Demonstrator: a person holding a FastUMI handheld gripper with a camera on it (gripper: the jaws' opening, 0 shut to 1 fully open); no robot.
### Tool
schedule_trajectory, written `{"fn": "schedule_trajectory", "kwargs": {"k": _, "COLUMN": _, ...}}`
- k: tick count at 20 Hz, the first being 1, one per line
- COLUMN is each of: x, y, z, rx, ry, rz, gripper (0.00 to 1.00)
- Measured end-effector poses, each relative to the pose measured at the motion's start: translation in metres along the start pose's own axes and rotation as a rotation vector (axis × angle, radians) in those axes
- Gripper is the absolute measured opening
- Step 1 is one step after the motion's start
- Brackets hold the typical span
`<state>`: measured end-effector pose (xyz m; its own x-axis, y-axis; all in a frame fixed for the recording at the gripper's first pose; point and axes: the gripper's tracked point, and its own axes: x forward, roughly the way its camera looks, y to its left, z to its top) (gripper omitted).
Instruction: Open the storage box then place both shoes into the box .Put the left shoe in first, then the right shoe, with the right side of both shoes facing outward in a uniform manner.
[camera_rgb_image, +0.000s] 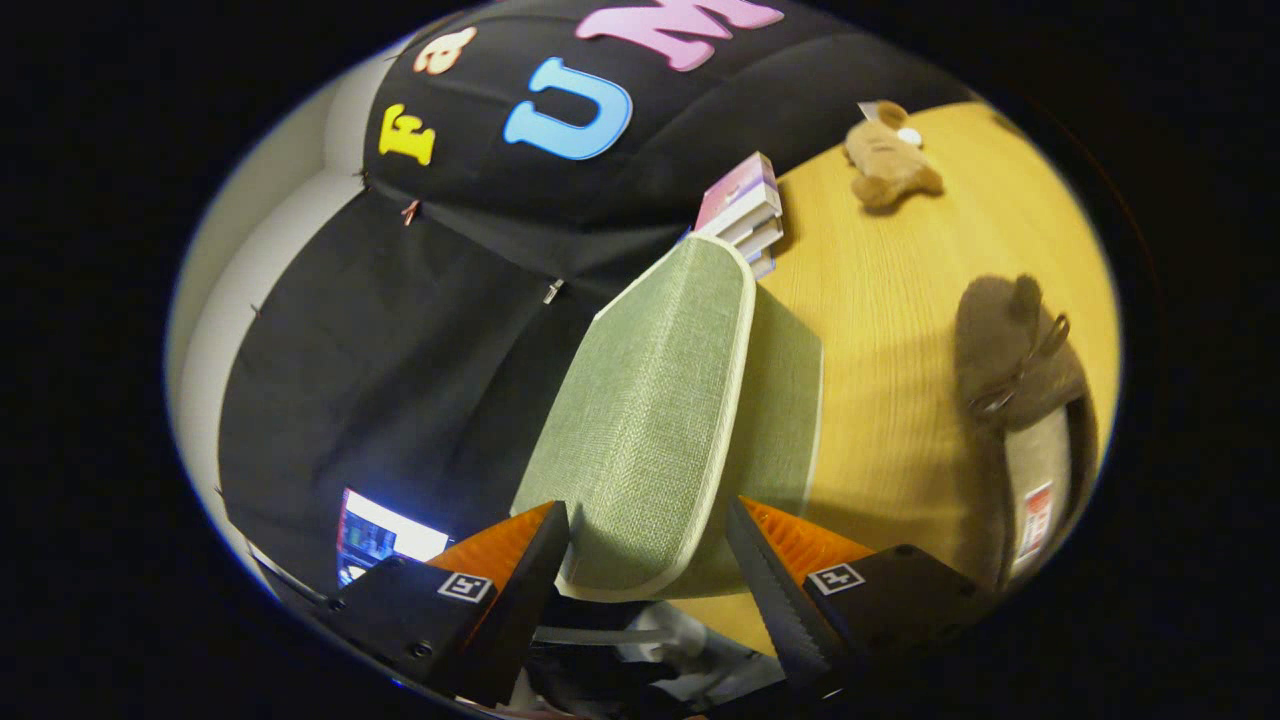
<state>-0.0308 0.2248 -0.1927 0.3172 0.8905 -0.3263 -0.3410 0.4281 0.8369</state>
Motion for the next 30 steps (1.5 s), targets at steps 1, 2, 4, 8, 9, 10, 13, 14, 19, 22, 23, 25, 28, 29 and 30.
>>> {"fn": "schedule_trajectory", "kwargs": {"k": 1, "x": 0.003, "y": 0.001, "z": -0.001, "rx": 0.053, "ry": 0.013, "rz": 0.028, "gripper": 0.98}}
{"fn": "schedule_trajectory", "kwargs": {"k": 2, "x": 0.007, "y": 0.001, "z": -0.001, "rx": 0.098, "ry": 0.024, "rz": 0.052, "gripper": 0.97}}
{"fn": "schedule_trajectory", "kwargs": {"k": 4, "x": 0.017, "y": 0.004, "z": -0.005, "rx": 0.173, "ry": 0.055, "rz": 0.091, "gripper": 0.96}}
{"fn": "schedule_trajectory", "kwargs": {"k": 8, "x": 0.013, "y": 0.005, "z": 0.006, "rx": 0.311, "ry": 0.034, "rz": 0.108, "gripper": 0.80}}
{"fn": "schedule_trajectory", "kwargs": {"k": 9, "x": 0.011, "y": 0.006, "z": 0.007, "rx": 0.336, "ry": 0.033, "rz": 0.107, "gripper": 0.75}}
{"fn": "schedule_trajectory", "kwargs": {"k": 10, "x": 0.010, "y": 0.006, "z": 0.009, "rx": 0.348, "ry": 0.031, "rz": 0.111, "gripper": 0.70}}
{"fn": "schedule_trajectory", "kwargs": {"k": 13, "x": 0.007, "y": 0.004, "z": 0.011, "rx": 0.363, "ry": 0.042, "rz": 0.100, "gripper": 0.62}}
{"fn": "schedule_trajectory", "kwargs": {"k": 14, "x": 0.003, "y": 0.006, "z": 0.012, "rx": 0.368, "ry": 0.039, "rz": 0.101, "gripper": 0.55}}
{"fn": "schedule_trajectory", "kwargs": {"k": 19, "x": 0.001, "y": 0.038, "z": 0.021, "rx": 0.378, "ry": 0.053, "rz": 0.180, "gripper": 0.45}}
{"fn": "schedule_trajectory", "kwargs": {"k": 22, "x": 0.018, "y": 0.030, "z": 0.020, "rx": 0.351, "ry": 0.062, "rz": 0.118, "gripper": 0.25}}
{"fn": "schedule_trajectory", "kwargs": {"k": 23, "x": 0.020, "y": 0.034, "z": 0.018, "rx": 0.354, "ry": 0.077, "rz": 0.123, "gripper": 0.15}}
{"fn": "schedule_trajectory", "kwargs": {"k": 25, "x": 0.022, "y": 0.044, "z": 0.018, "rx": 0.342, "ry": 0.073, "rz": 0.132, "gripper": 0.10}}
{"fn": "schedule_trajectory", "kwargs": {"k": 28, "x": 0.013, "y": 0.062, "z": 0.025, "rx": 0.331, "ry": 0.073, "rz": 0.156, "gripper": 0.05}}
{"fn": "schedule_trajectory", "kwargs": {"k": 29, "x": 0.013, "y": 0.068, "z": 0.029, "rx": 0.327, "ry": 0.070, "rz": 0.155, "gripper": 0.05}}
{"fn": "schedule_trajectory", "kwargs": {"k": 30, "x": 0.015, "y": 0.075, "z": 0.034, "rx": 0.316, "ry": 0.065, "rz": 0.155, "gripper": 0.05}}
